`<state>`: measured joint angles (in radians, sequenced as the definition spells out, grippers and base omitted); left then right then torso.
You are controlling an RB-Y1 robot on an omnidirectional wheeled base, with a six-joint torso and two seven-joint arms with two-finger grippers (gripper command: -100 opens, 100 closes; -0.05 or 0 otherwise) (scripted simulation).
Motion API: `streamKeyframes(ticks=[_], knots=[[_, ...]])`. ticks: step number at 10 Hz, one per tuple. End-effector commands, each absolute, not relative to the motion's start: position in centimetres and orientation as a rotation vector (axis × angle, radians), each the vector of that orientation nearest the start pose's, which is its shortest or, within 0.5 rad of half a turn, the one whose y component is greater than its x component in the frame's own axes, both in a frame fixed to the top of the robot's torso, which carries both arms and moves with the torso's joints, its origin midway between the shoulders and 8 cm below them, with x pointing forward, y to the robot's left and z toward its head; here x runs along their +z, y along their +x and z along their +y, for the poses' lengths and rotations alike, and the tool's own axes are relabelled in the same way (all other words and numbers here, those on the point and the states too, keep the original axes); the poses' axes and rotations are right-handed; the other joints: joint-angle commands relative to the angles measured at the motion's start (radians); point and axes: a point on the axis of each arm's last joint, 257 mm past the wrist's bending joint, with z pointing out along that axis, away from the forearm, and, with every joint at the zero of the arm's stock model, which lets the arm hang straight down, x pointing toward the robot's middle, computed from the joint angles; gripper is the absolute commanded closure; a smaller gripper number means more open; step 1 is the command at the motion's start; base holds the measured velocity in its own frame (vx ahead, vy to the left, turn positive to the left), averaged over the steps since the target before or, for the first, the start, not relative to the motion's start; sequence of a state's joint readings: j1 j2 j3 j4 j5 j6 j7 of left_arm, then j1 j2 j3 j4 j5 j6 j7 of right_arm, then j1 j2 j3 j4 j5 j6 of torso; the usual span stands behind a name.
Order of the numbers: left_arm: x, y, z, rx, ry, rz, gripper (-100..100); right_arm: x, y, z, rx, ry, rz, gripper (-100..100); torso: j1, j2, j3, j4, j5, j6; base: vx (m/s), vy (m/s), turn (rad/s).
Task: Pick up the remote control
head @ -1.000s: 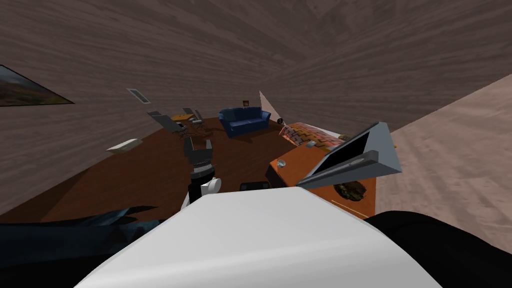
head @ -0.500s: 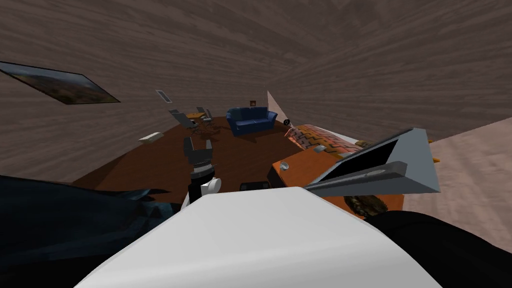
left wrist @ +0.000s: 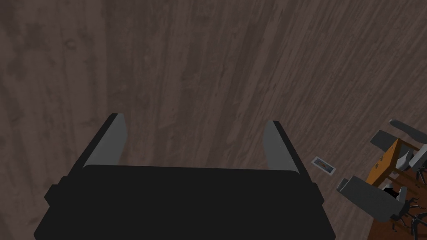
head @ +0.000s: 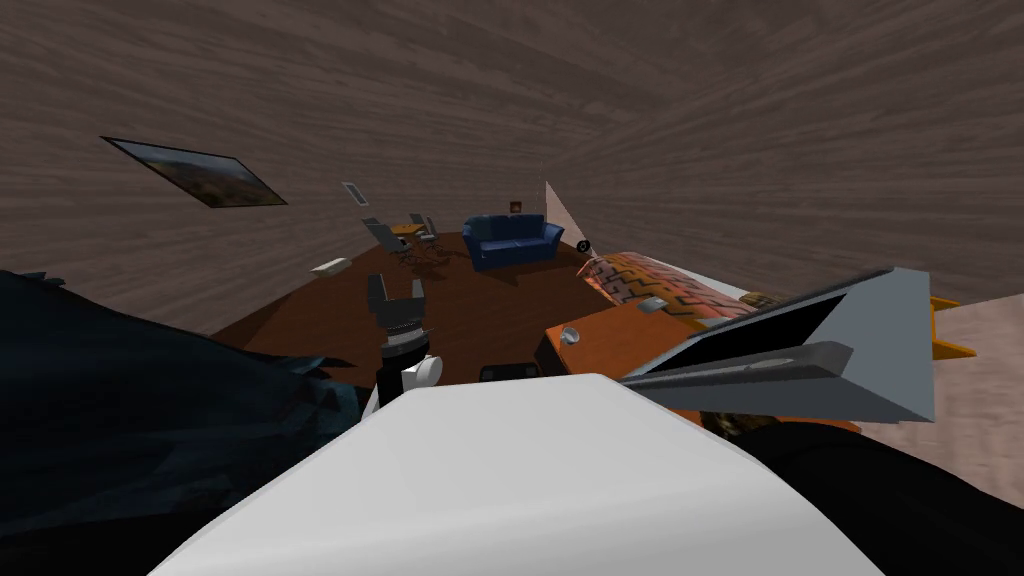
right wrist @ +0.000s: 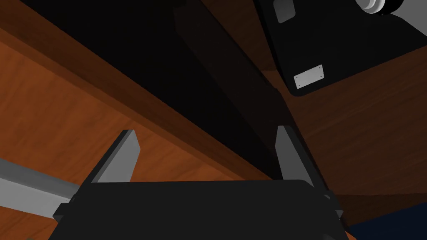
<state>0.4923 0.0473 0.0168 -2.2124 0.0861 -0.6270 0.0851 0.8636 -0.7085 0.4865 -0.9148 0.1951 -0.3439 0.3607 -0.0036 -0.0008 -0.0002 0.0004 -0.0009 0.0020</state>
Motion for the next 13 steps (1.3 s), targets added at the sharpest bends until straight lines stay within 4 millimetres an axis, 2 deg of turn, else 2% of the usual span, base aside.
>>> streamKeyframes(ticks=[1,3,5,6,8,9,11,12,13], knots=[[2.1,33.3,29.1,-1.433,-0.654,0.525,0,-57.0,-19.2,-43.2,0.079,0.641,2.920,-100,0.000,0.000,0.000,0.000,0.000,0.000,0.004,0.007,-0.023],[2.1,33.3,29.1,-1.434,-0.653,0.525,0,-56.2,-23.0,-45.4,0.003,0.544,3.023,-100,0.001,0.000,0.000,0.000,0.001,-0.001,-0.019,-0.036,0.271],[2.1,33.3,29.1,-1.433,-0.653,0.525,0,-55.5,-25.5,-47.3,-0.052,0.448,3.097,-100,-0.005,0.001,0.001,0.000,-0.001,-0.001,-0.033,-0.124,0.270],[2.1,33.3,29.1,-1.433,-0.653,0.525,0,-55.5,-25.5,-47.3,-0.052,0.448,3.097,-100,-0.007,0.001,0.001,0.000,-0.001,-0.001,-0.022,-0.084,0.077],[2.1,33.3,29.1,-1.433,-0.653,0.525,0,-55.2,-26.3,-48.6,-0.081,0.362,3.140,-100,-0.003,0.000,0.000,0.000,0.000,-0.001,-0.029,-0.074,0.182],[2.1,33.3,29.1,-1.433,-0.653,0.525,0,-55.3,-26.2,-48.9,-0.085,0.325,3.150,-100,-0.004,0.001,0.000,0.000,-0.001,-0.001,-0.035,-0.103,0.168],[2.1,33.3,29.1,-1.433,-0.653,0.525,0,-56.3,-24.7,-48.3,-0.054,0.250,3.145,-100,-0.007,0.001,0.001,0.000,-0.001,-0.001,-0.041,-0.125,0.197],[2.1,33.3,29.1,-1.433,-0.653,0.525,0,-56.2,-25.1,-48.5,-0.064,0.269,3.147,-100,-0.007,0.000,0.000,0.000,-0.002,-0.001,-0.008,-0.052,0.034],[2.1,33.3,29.1,-1.433,-0.654,0.525,0,-56.2,-25.0,-48.5,-0.062,0.264,3.147,0,-0.002,-0.001,0.000,0.000,-0.001,0.000,-0.002,-0.011,-0.002]])
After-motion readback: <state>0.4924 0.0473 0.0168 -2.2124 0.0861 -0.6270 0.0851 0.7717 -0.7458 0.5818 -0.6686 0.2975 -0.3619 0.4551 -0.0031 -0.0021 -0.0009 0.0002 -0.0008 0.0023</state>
